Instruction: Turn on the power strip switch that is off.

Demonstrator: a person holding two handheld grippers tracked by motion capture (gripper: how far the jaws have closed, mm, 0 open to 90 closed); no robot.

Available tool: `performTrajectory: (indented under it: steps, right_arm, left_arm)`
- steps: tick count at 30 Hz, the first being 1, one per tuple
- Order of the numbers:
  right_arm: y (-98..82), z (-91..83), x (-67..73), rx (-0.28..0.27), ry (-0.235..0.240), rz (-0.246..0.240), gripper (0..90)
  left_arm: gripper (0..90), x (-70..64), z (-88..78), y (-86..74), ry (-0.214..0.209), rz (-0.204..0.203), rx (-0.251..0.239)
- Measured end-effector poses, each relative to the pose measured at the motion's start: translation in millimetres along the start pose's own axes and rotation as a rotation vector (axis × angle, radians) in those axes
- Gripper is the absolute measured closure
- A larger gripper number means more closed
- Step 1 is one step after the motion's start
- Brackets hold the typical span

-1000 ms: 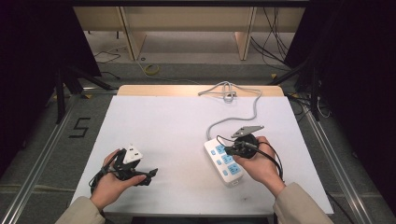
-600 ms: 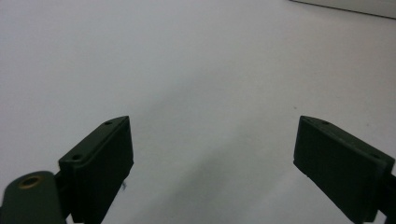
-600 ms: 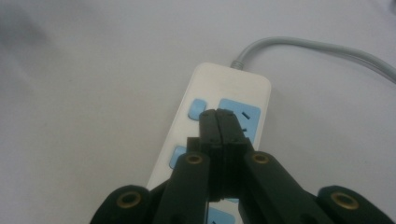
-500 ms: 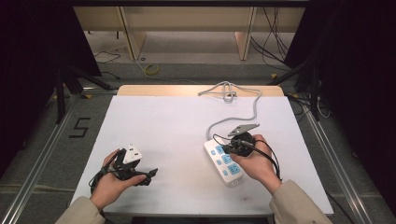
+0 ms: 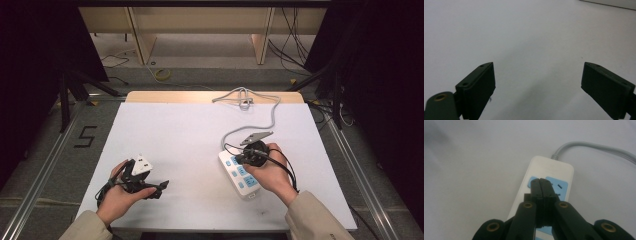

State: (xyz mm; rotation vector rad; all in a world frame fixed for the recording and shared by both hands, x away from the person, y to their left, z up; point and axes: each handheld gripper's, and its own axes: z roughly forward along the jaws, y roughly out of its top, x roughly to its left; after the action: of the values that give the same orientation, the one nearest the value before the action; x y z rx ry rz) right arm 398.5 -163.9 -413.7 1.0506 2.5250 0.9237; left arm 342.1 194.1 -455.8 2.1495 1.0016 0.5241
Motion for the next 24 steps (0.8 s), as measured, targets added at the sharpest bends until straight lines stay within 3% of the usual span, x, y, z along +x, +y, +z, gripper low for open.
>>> performTrajectory:
  steps: [24]
  right_arm:
    - [8.3, 9.0, 3.2, 0.023, 0.008, -0.002, 90.0]
  left_arm:
    - [11.6, -0.1, 0.0, 0.0, 0.002, -0.001, -0.002]
